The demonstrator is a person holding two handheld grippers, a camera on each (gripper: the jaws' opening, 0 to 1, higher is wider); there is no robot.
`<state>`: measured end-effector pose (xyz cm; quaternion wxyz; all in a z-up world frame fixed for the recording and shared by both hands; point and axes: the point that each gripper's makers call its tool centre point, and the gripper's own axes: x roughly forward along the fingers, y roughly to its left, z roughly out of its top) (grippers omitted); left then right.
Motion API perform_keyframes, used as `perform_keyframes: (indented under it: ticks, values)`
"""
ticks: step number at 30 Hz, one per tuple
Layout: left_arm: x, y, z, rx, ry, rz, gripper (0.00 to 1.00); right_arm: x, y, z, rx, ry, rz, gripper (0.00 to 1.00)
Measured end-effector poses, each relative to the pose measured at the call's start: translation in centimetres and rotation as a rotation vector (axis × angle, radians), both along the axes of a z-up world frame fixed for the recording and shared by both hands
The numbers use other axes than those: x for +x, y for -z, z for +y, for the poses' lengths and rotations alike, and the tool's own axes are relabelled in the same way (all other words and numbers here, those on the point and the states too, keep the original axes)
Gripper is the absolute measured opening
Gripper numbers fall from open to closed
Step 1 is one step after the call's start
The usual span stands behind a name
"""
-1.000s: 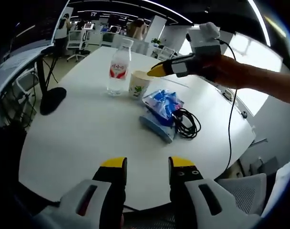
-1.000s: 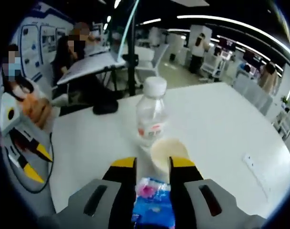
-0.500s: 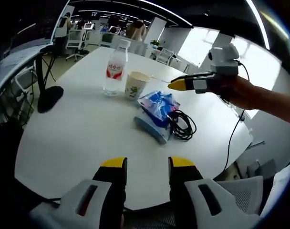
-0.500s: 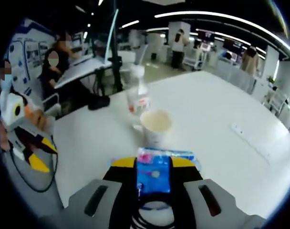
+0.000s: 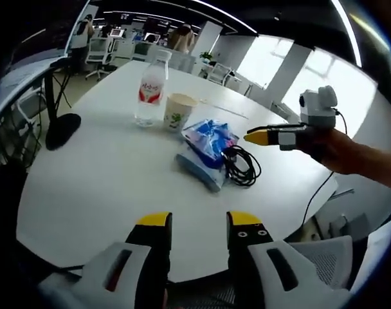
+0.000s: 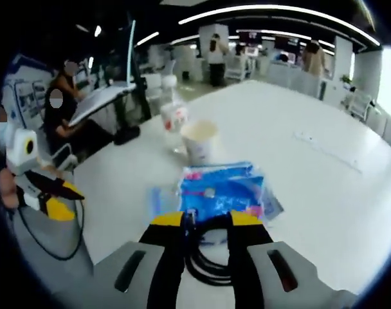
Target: Arrange the tabletop items into an orderly group along one side of the table until the central work area is clear of visible clutter.
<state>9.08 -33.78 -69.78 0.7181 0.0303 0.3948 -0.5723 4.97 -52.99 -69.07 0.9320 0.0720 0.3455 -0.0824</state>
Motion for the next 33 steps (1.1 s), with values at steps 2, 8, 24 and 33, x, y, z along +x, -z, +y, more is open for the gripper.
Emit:
perform_keyframes:
  ticks: [2,8,24,33]
  values:
    - [-0.2,-0.1,-0.2,-0.002,0.005,0.004,0.32,-0.7,0.1,0.2,0.012,0.019,-0.002,0.23]
    - [-0.3,-0.4,-0.4,-0.003,0.019,-0.019,0.32,-2.6,0.7,0.3,0.023,0.052,0.008,0.23]
    - [0.0,0.0,0.4,0.019,0.020,-0.023,0.33,-6.7,4.0,-1.2,0.057,0.226,0.053,0.20]
    - [0.8,0.0,1.2,0.025,-0.010,-0.022,0.33,-6.8,5.1,-2.6,0.103,0.310,0.059,0.19]
